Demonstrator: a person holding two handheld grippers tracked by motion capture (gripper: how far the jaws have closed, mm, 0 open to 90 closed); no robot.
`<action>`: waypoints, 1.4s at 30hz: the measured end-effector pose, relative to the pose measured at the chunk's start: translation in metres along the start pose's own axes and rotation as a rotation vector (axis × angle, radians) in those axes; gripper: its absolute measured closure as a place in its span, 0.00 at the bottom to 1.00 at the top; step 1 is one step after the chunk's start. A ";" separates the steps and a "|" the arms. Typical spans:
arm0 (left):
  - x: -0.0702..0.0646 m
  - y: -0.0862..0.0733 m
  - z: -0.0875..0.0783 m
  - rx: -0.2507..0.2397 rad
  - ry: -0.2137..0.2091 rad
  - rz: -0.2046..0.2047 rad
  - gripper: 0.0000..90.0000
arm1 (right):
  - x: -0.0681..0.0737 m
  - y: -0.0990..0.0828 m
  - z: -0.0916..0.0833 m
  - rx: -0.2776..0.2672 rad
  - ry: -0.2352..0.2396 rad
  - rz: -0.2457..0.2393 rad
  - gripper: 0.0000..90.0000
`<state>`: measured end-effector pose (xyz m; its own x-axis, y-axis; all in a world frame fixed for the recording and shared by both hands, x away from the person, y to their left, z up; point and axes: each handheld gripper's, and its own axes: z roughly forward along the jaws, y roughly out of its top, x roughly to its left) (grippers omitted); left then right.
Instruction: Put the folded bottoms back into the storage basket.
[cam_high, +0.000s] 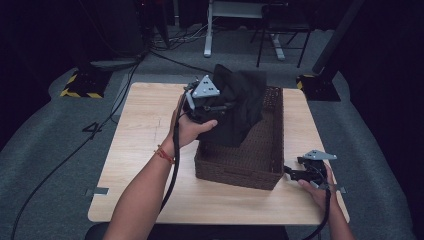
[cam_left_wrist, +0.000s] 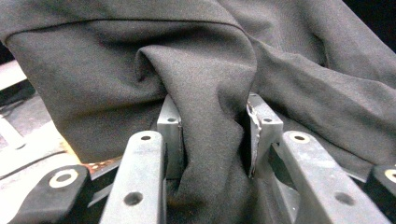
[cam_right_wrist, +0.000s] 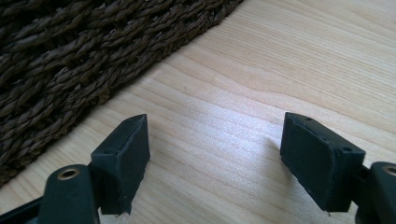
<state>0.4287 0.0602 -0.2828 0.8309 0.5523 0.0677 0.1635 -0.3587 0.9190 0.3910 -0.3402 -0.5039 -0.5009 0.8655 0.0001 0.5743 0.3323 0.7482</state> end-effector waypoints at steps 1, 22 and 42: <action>-0.004 0.000 0.007 0.015 -0.016 0.009 0.73 | 0.000 0.000 0.000 0.000 0.000 0.000 0.27; -0.024 -0.032 0.077 0.284 -0.096 0.064 0.71 | 0.000 0.000 0.000 0.003 -0.001 -0.002 0.27; -0.019 -0.034 0.077 0.290 -0.087 0.070 0.70 | 0.000 0.000 0.000 0.003 0.000 -0.005 0.27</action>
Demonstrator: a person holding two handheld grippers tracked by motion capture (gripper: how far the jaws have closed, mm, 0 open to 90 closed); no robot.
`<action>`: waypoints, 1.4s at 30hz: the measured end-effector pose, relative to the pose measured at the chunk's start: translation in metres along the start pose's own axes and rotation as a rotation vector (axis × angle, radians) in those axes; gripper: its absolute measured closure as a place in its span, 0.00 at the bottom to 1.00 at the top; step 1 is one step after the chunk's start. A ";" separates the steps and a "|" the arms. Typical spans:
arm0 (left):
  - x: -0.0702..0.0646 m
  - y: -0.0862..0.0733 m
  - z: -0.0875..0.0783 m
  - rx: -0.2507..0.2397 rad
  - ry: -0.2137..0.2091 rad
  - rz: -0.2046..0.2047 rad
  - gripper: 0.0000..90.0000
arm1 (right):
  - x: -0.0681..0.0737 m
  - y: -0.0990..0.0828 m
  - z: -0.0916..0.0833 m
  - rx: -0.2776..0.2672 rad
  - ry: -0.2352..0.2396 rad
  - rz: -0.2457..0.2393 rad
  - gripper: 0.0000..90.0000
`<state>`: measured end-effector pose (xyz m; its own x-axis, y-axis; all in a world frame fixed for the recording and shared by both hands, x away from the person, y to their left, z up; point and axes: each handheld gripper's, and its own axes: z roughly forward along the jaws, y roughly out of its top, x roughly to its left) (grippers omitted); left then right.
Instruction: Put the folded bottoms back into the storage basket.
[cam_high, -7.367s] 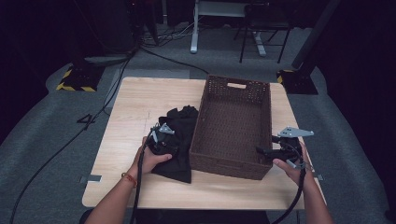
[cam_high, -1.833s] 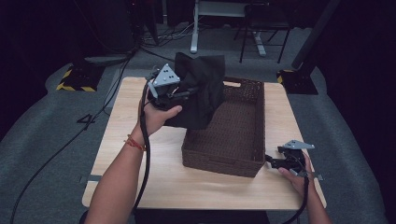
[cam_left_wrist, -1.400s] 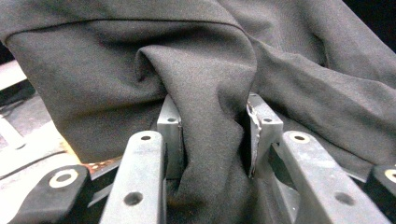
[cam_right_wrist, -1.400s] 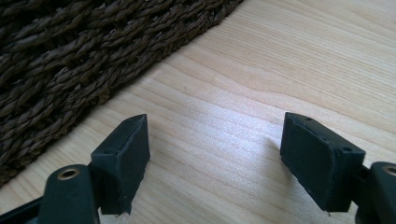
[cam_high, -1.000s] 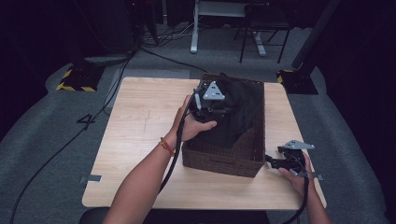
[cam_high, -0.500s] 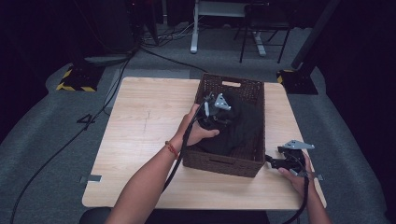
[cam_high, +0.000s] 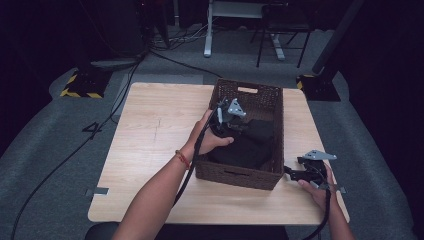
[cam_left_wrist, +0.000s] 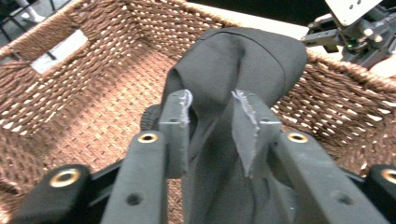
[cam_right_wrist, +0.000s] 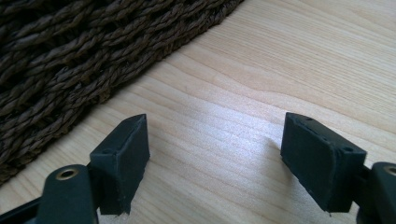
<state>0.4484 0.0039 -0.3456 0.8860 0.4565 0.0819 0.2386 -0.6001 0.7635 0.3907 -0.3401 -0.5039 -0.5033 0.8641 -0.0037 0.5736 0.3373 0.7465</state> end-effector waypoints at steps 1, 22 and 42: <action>0.001 0.000 0.000 0.000 0.006 0.001 0.66 | 0.000 0.000 0.000 0.000 0.000 0.000 0.27; 0.015 -0.017 -0.035 -0.029 0.122 -0.062 0.24 | 0.000 0.000 0.000 0.000 0.000 0.000 0.26; 0.025 -0.054 -0.074 -0.027 0.218 -0.062 0.19 | 0.000 0.000 0.000 0.000 0.000 0.001 0.26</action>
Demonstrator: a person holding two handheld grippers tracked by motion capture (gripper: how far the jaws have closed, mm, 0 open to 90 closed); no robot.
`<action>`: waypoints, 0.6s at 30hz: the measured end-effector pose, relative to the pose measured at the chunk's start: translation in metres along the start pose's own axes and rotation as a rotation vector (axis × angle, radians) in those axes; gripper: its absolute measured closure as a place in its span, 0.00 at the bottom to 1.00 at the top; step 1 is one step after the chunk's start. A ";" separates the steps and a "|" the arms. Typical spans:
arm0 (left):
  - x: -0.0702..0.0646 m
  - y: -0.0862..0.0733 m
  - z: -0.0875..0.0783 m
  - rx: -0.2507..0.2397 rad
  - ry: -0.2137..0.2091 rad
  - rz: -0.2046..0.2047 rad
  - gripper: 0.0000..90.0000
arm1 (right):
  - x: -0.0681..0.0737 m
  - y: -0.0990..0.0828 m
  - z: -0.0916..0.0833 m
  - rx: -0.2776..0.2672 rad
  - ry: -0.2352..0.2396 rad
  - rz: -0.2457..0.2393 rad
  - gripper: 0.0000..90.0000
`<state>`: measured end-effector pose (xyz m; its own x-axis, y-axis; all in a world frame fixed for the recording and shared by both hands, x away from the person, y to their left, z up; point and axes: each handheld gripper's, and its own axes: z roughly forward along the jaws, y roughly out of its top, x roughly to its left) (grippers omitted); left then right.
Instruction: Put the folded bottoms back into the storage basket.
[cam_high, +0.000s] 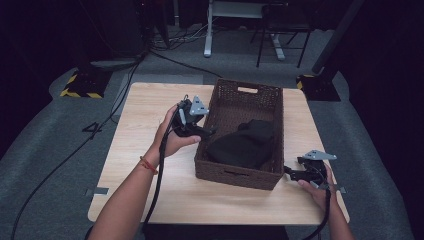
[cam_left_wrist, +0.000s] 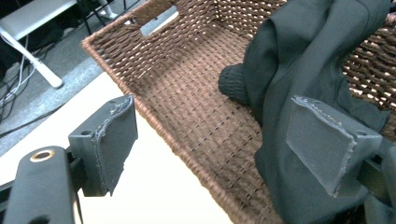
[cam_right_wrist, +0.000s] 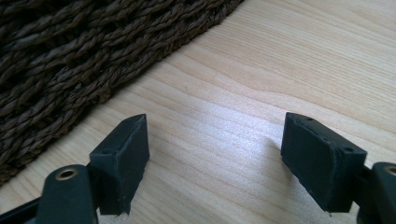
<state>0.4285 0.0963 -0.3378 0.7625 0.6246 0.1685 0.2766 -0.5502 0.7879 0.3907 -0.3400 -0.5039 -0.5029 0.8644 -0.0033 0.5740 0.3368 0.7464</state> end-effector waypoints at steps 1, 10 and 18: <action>0.001 -0.002 -0.002 -0.001 0.004 -0.004 0.19 | 0.000 0.000 0.000 0.000 0.000 0.000 0.26; 0.008 -0.022 -0.016 0.019 0.028 -0.013 0.20 | 0.000 0.000 0.000 0.001 0.000 0.002 0.26; 0.010 -0.050 -0.030 0.031 0.075 -0.008 0.20 | 0.000 0.000 0.000 0.001 -0.001 0.003 0.26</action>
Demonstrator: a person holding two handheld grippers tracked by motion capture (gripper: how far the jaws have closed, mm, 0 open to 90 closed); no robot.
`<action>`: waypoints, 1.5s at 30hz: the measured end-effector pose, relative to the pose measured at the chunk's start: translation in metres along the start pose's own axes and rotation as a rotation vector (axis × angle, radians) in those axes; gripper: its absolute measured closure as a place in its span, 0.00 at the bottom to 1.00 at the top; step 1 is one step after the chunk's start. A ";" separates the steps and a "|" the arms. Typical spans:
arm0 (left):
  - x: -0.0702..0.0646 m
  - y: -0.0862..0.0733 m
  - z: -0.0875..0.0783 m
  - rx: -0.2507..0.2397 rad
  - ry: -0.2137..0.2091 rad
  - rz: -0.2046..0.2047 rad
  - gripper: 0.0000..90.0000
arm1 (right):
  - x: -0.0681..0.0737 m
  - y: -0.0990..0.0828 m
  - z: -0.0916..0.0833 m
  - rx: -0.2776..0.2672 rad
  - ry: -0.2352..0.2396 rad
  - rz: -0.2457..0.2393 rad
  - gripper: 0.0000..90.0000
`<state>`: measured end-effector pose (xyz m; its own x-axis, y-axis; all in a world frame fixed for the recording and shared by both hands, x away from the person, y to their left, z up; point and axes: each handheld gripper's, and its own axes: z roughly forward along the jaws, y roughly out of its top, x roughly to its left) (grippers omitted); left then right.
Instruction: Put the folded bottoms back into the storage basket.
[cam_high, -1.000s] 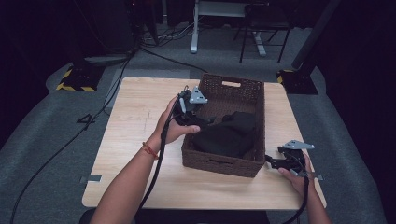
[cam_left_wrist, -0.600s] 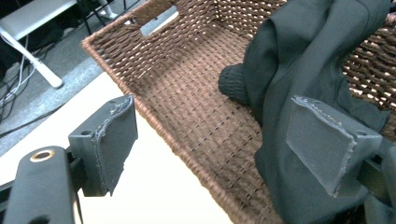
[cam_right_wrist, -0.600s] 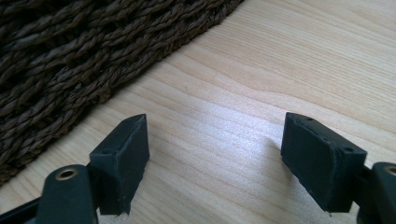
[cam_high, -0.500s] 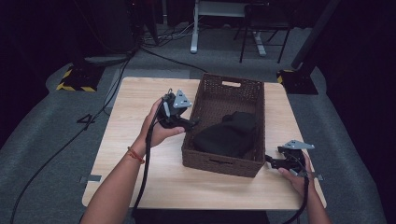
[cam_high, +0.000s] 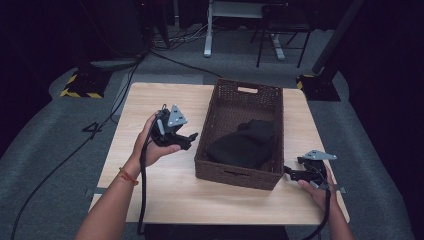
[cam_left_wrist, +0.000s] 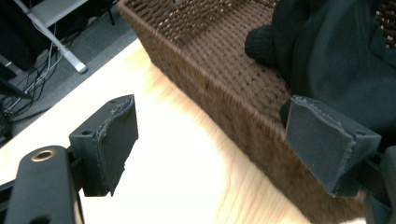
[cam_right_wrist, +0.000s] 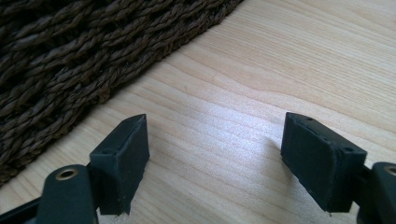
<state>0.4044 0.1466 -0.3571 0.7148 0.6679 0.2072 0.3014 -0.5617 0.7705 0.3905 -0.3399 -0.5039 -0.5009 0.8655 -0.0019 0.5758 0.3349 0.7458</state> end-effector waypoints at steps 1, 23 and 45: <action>0.000 0.000 0.000 0.000 0.000 0.000 0.20 | 0.000 0.000 0.000 0.000 0.000 0.000 0.26; 0.002 -0.096 0.006 0.072 -0.017 -0.044 0.20 | 0.003 -0.003 -0.004 0.000 -0.008 0.000 0.26; -0.012 -0.180 0.007 0.168 -0.086 -0.197 0.19 | 0.020 -0.027 -0.030 0.000 -0.009 0.001 0.26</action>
<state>0.3465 0.2363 -0.5020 0.6806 0.7326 0.0060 0.5354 -0.5029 0.6786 0.3453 -0.3426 -0.5042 -0.4947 0.8690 -0.0074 0.5762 0.3343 0.7458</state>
